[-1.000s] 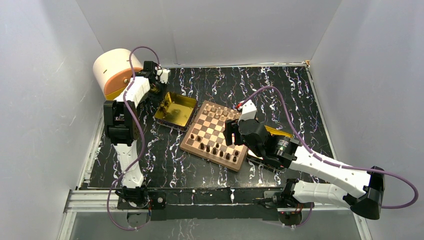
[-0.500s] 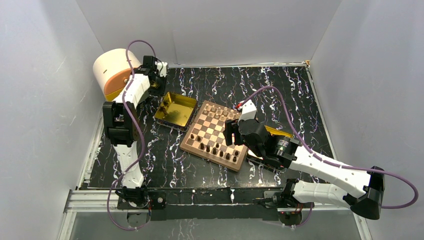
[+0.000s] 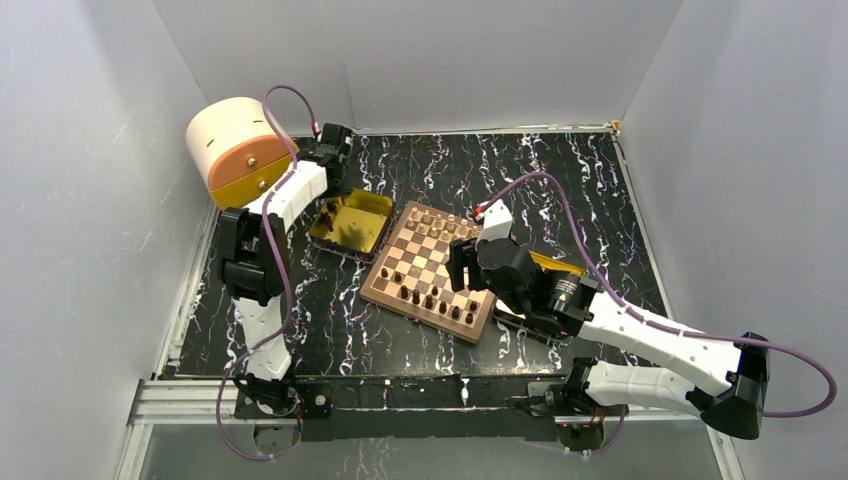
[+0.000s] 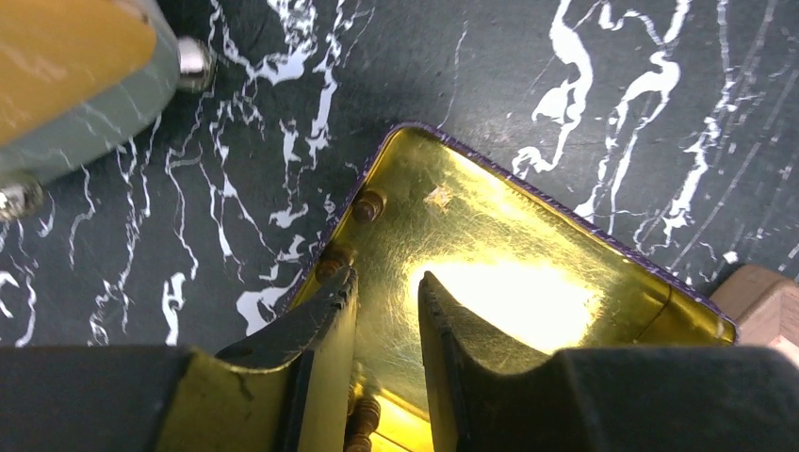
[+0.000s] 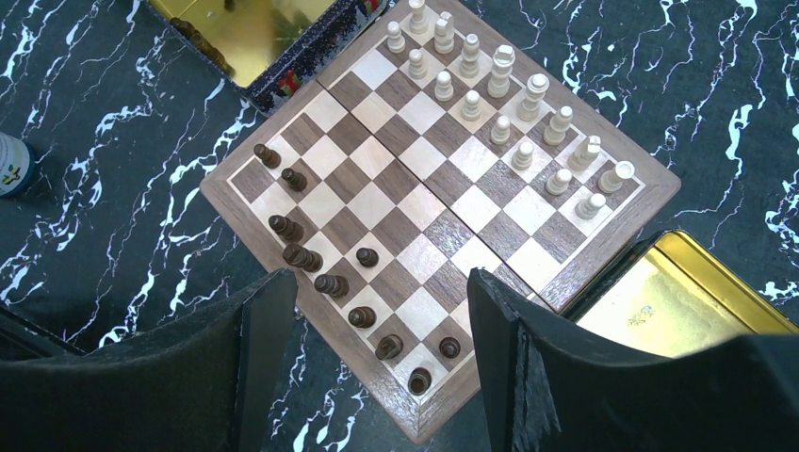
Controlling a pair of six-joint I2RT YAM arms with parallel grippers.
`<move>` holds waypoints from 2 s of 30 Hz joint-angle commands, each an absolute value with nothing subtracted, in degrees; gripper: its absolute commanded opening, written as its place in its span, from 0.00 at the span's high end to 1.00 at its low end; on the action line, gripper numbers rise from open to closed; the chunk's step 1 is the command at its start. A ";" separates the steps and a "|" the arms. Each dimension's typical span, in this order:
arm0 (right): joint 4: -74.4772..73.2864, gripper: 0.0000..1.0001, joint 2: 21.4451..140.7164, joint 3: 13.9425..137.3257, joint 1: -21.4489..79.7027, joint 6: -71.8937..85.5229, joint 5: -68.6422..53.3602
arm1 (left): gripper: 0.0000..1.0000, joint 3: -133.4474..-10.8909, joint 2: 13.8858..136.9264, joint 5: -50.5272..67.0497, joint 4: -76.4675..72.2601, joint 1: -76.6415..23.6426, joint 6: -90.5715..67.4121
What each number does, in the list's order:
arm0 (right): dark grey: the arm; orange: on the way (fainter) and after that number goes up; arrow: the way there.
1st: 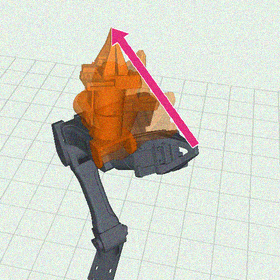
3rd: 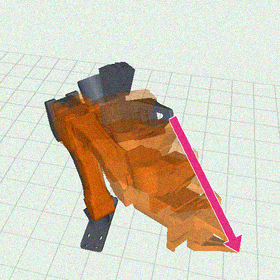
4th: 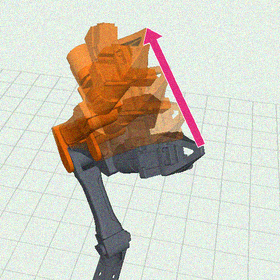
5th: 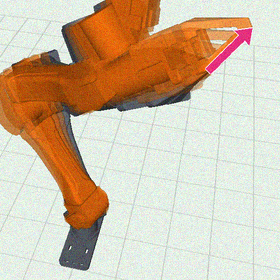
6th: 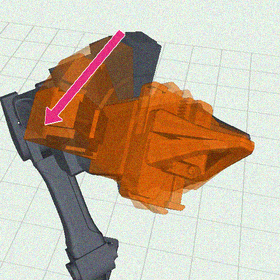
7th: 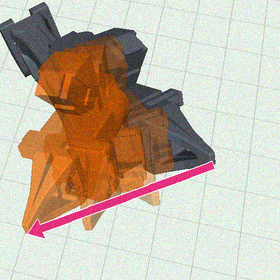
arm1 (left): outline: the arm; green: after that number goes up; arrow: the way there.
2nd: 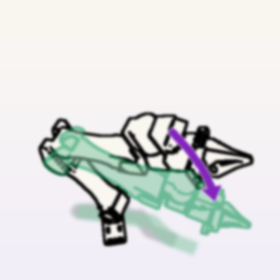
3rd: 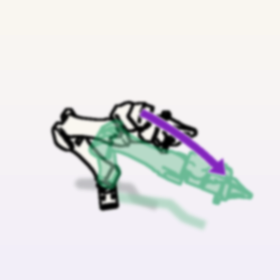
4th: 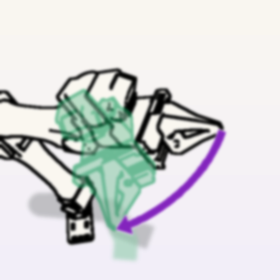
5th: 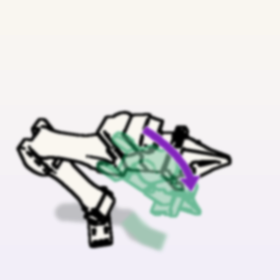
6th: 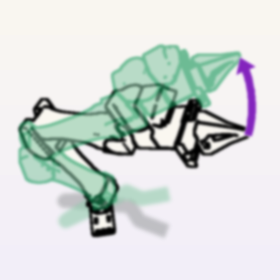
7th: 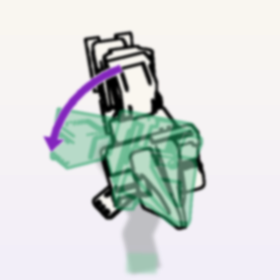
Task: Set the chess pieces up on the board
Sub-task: Place the storage box at the center of the board, then pick up the chess piece from the storage box.
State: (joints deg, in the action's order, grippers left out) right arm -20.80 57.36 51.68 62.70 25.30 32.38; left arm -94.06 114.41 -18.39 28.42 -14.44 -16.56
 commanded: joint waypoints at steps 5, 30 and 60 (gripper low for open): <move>-17.92 0.24 54.67 51.06 62.84 25.66 33.18 | 0.70 -88.21 109.37 -31.09 28.54 -15.46 -33.10; -16.66 0.24 53.61 49.66 62.82 25.20 33.82 | 0.73 -86.41 115.05 -42.34 30.41 -17.23 -51.32; -16.28 0.24 50.22 47.13 62.84 24.10 35.02 | 0.74 -88.06 119.38 -50.57 31.12 -17.98 -64.71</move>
